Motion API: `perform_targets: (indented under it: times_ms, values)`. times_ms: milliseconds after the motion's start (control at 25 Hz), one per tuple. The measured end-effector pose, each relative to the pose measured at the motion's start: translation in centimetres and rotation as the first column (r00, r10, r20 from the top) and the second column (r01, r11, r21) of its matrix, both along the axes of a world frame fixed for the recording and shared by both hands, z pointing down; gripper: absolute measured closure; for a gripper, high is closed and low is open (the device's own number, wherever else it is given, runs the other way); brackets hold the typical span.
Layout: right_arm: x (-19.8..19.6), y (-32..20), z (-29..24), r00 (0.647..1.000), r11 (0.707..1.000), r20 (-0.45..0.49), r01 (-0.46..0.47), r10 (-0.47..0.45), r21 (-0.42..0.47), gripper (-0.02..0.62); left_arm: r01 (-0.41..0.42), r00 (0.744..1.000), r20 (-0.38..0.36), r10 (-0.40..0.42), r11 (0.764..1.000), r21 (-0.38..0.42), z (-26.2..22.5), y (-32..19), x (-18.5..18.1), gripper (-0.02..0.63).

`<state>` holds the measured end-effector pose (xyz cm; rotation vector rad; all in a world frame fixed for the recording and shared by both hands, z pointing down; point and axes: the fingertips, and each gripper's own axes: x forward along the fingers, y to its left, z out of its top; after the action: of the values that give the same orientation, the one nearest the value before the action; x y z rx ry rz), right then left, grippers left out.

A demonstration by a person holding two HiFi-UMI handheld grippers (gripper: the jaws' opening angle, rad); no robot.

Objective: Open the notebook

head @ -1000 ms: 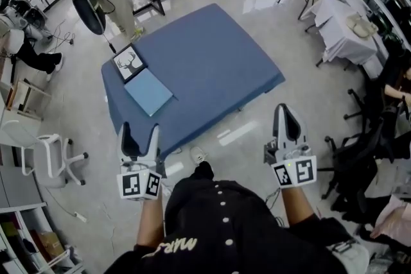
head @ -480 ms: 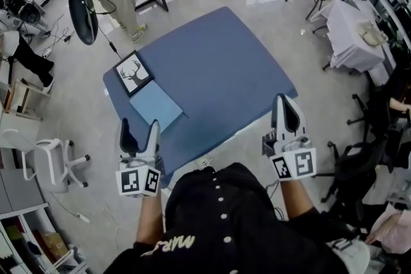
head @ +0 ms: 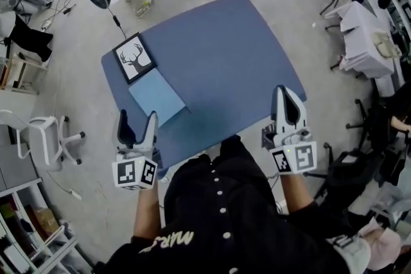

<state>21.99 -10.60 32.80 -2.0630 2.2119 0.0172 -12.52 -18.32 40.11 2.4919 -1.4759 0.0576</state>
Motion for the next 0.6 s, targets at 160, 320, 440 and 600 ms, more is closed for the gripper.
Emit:
perform_targets:
  times_ms: [160,320,440,600]
  values:
    - [-0.6,-5.2,1.4,0.994,0.993,-0.001,0.112,-0.112,-0.031,0.591,0.099,0.995,-0.005,-0.100,0.993,-0.066,2.8,-1.7,-0.8,0.229]
    - [0.4,-9.7,2.3,0.978,0.976,0.014,0.207,-0.207,-0.071,0.591,0.195,0.980,0.006,-0.198,0.961,-0.195,8.3,-2.8,-0.4,0.229]
    - [-1.4,-13.0,4.3,0.958,0.951,0.019,0.286,-0.285,-0.119,0.591,0.279,0.957,0.016,-0.290,0.903,-0.326,14.7,-3.2,-2.4,0.229]
    - [-3.5,-16.2,7.6,0.928,0.913,0.016,0.368,-0.371,-0.175,0.589,0.335,0.932,0.028,-0.361,0.830,-0.445,21.7,-3.6,-3.7,0.229]
